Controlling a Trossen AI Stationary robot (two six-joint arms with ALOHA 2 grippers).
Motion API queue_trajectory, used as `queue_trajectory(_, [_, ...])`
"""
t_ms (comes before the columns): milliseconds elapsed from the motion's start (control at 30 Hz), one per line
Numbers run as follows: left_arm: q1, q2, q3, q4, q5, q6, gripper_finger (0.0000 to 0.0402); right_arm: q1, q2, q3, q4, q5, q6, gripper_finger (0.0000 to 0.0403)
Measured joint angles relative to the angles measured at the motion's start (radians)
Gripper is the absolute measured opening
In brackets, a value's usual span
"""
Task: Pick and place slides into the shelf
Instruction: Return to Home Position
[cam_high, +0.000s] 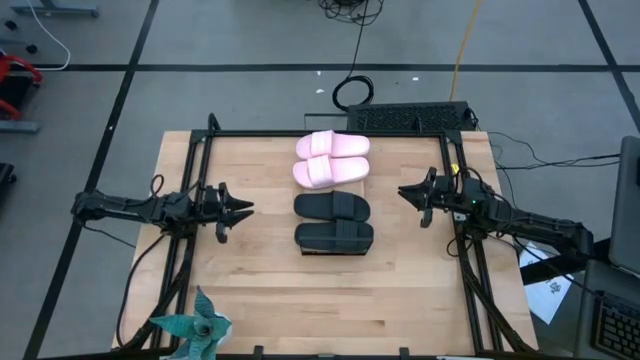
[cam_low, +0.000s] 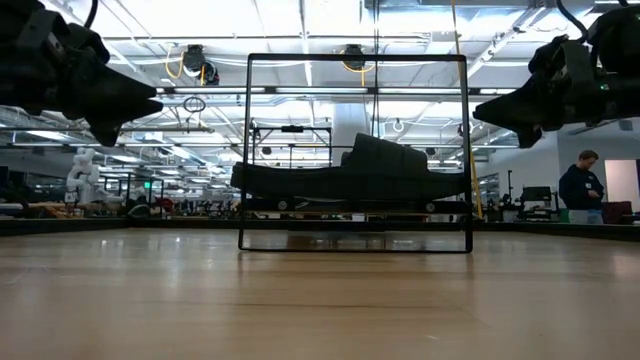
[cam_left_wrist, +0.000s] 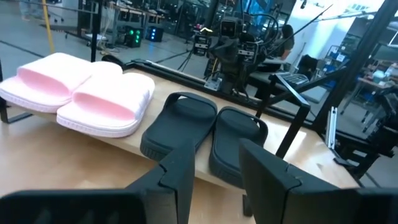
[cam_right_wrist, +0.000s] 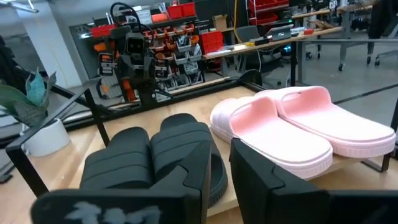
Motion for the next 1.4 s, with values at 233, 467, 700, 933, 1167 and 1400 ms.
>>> queue_trajectory(233, [0.0,0.0,0.0,0.008,0.002,-0.061,0.0124,0.0,0.0,-0.001,0.0,0.0,0.017,0.0054])
queue_trajectory(467, [0.0,0.0,0.0,0.014,0.002,-0.062,0.0124,0.0,0.0,-0.001,0.0,0.0,0.017,0.0054])
queue_trajectory(700, [0.0,0.0,0.0,0.017,0.002,-0.062,0.0124,0.0,0.0,-0.002,0.0,0.0,0.017,0.0054])
queue_trajectory(933, [0.0,0.0,0.0,0.018,0.003,-0.061,0.0124,0.0,0.0,-0.002,0.0,0.0,0.017,0.0054])
queue_trajectory(1167, [0.0,0.0,0.0,0.018,0.004,-0.061,0.0124,0.0,0.0,-0.002,0.0,0.0,0.016,0.0054])
queue_trajectory(1400, [0.0,0.0,0.0,0.018,0.004,-0.061,0.0124,0.0,0.0,-0.002,0.0,0.0,0.016,0.0054])
